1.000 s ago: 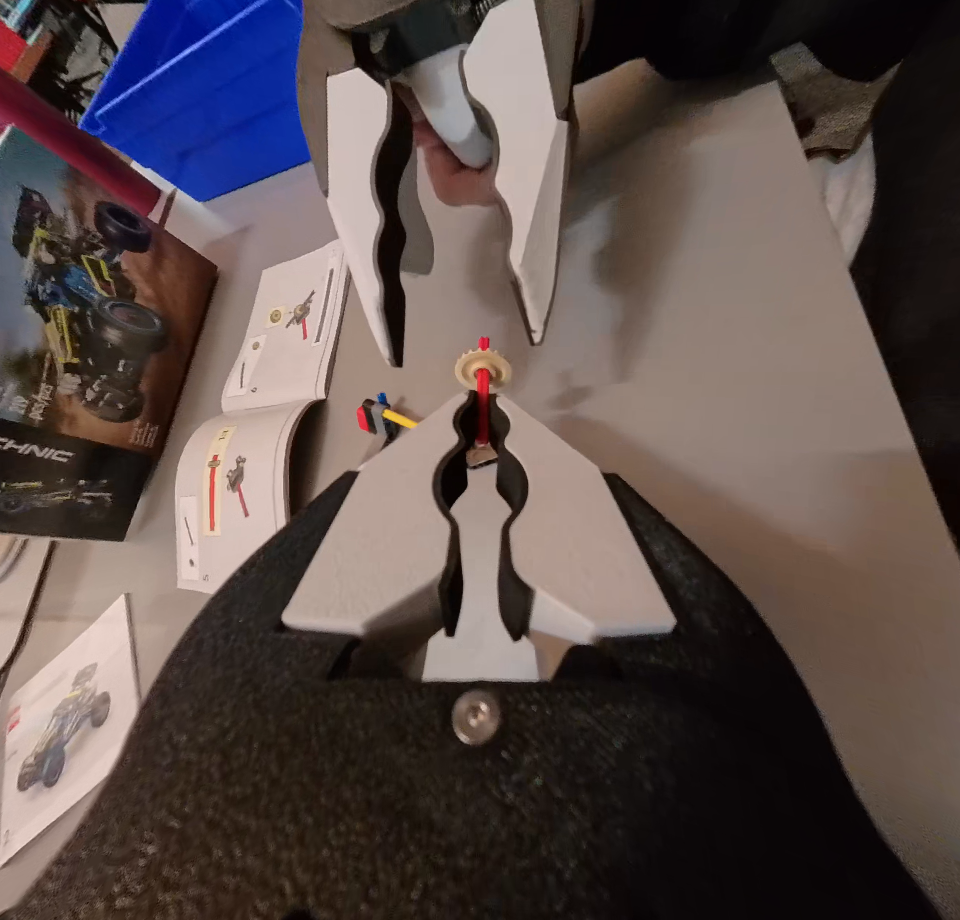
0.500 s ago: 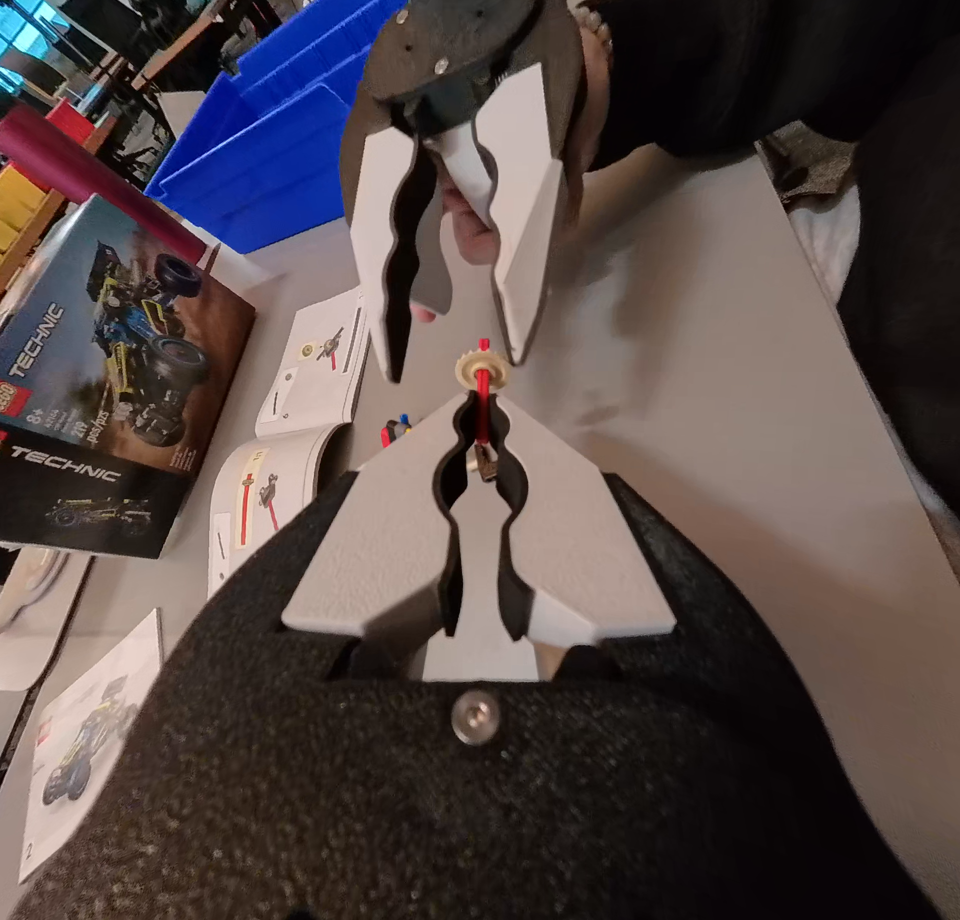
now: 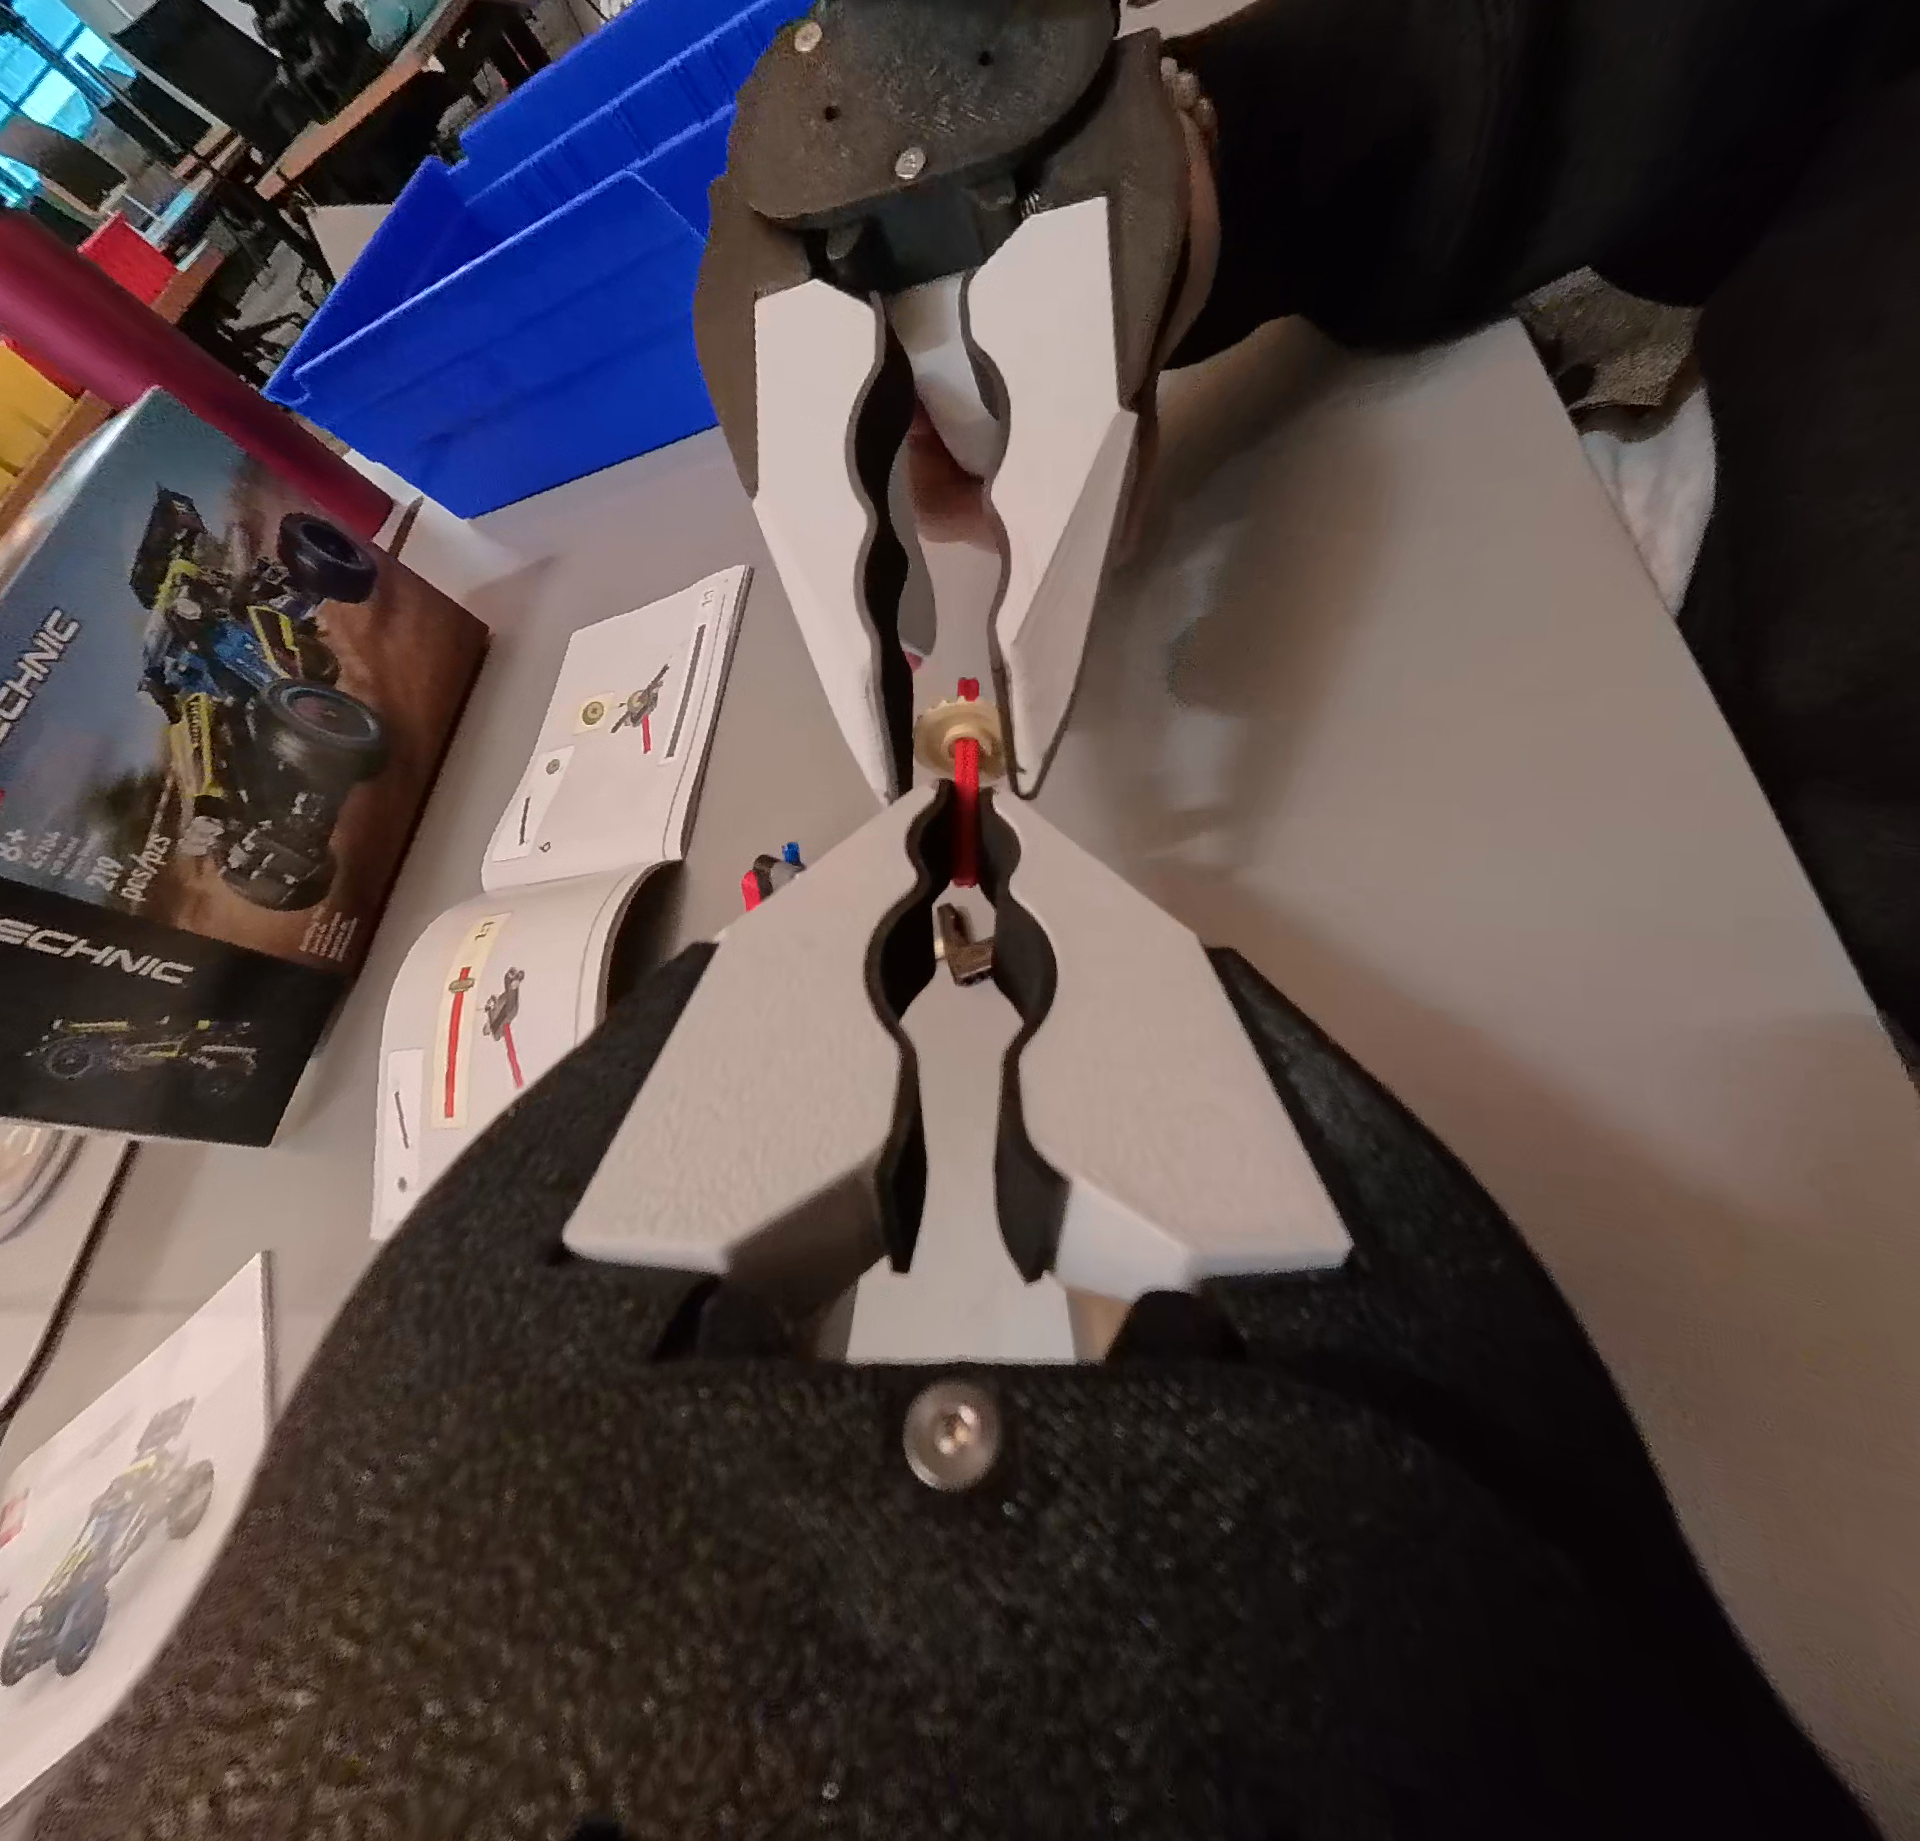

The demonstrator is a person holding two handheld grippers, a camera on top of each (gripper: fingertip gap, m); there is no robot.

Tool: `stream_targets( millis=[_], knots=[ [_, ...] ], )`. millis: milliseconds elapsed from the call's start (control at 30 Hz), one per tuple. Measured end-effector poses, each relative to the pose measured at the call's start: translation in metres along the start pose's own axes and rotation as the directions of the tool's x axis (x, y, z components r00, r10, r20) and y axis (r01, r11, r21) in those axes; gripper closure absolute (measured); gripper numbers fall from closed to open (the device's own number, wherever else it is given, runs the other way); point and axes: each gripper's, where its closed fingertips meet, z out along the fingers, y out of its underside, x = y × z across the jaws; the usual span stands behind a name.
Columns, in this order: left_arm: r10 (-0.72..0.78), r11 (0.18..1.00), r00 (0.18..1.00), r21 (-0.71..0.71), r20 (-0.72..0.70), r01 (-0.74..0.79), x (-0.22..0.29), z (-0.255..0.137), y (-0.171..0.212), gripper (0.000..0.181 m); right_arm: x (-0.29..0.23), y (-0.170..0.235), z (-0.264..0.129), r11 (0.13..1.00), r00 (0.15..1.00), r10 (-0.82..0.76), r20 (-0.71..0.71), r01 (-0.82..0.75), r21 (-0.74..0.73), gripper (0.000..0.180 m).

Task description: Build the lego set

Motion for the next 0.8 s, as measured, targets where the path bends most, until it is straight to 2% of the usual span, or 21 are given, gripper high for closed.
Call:
stream_targets(
  millis=[433,467,500,533,633,667,700,767,800],
  knots=[
    [-0.078,0.997,0.997,0.020,-0.031,0.078,0.001,0.003,0.003,0.179,0.002,0.003,-0.005,0.998,0.999,-0.052,-0.005,0.052,-0.031,0.167],
    [-0.078,0.996,0.997,-0.031,0.014,0.079,-0.007,-0.001,0.014,0.179,0.007,0.004,-0.010,0.996,0.997,-0.073,-0.037,0.071,-0.046,0.168],
    [-0.097,0.995,0.993,-0.032,0.065,0.100,-0.019,-0.012,0.022,0.179,0.019,0.021,-0.023,0.987,0.991,-0.100,-0.091,0.087,-0.139,0.169],
    [-0.149,0.989,0.985,0.020,0.081,0.148,-0.028,-0.025,0.021,0.179,0.027,0.031,-0.036,0.984,0.989,-0.085,-0.119,0.064,-0.168,0.170],
    [-0.163,0.986,0.982,0.053,0.096,0.159,-0.037,-0.034,0.020,0.179,0.031,0.009,-0.048,0.993,0.992,0.109,-0.069,-0.105,0.060,0.173],
    [-0.153,0.986,0.985,0.071,0.082,0.148,-0.034,-0.030,0.015,0.179,0.034,0.004,-0.043,0.992,0.990,0.109,-0.089,-0.102,0.080,0.149],
    [-0.146,0.985,0.987,0.104,0.063,0.139,-0.029,-0.025,0.008,0.179,0.033,0.000,-0.036,0.991,0.990,0.105,-0.095,-0.097,0.091,0.135],
    [-0.135,0.981,0.990,0.145,0.030,0.129,-0.021,-0.017,-0.002,0.179,0.022,-0.007,-0.019,0.988,0.992,0.121,-0.037,-0.117,0.103,0.124],
    [-0.130,0.981,0.991,0.148,0.025,0.125,-0.019,-0.014,-0.004,0.179,0.018,-0.008,-0.013,0.987,0.992,0.127,-0.017,-0.124,0.105,0.124]
  ],
)
